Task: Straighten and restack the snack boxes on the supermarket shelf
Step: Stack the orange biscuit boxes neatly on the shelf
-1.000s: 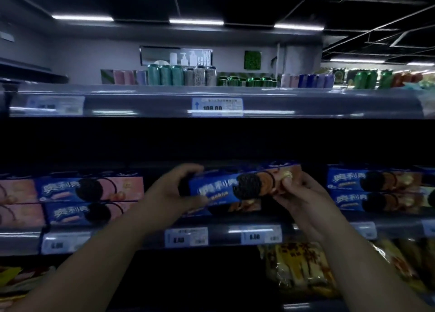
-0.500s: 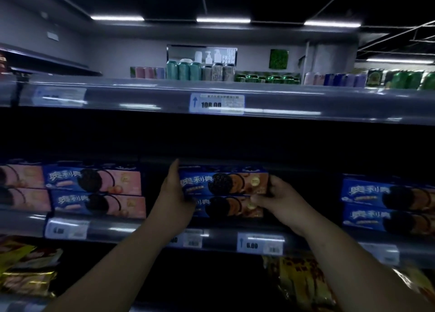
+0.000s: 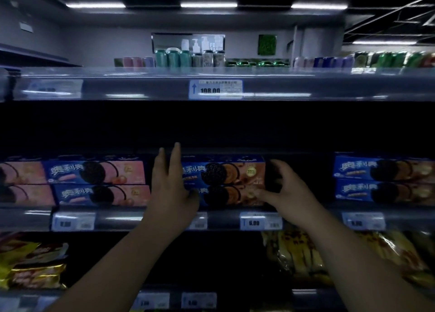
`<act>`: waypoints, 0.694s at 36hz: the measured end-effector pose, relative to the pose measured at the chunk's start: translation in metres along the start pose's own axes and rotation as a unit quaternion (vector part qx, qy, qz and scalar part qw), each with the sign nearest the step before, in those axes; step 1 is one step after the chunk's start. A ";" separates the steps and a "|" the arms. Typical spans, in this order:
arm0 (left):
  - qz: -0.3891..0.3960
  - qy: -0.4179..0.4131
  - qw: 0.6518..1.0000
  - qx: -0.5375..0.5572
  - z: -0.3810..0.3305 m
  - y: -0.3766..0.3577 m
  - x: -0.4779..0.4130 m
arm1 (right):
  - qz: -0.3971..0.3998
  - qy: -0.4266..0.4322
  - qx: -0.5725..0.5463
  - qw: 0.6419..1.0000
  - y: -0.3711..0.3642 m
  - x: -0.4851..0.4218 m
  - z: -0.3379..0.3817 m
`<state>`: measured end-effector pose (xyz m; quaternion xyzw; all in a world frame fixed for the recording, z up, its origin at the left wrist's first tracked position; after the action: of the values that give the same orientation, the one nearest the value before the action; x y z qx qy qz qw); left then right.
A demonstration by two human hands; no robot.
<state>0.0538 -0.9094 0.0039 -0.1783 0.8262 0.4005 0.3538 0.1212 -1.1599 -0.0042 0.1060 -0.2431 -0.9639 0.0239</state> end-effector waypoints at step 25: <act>0.181 -0.015 0.930 0.321 -0.161 -0.201 -0.022 | -0.251 -0.023 -0.034 0.967 0.207 0.084 -0.122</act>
<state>0.1137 -1.1597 -0.0185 0.1032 0.9236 0.1738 0.3257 0.0648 -1.4067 -0.0267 0.1405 -0.1764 -0.9488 -0.2212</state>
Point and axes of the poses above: each hand's wrist, its own x-axis away from the middle knuckle, its own y-axis out of the back of the hand, z = x × y, the point moved 1 cm from there along -x, towards the middle knuckle, and after that the axes turned 12 degrees about -y, right-handed, at the moved point
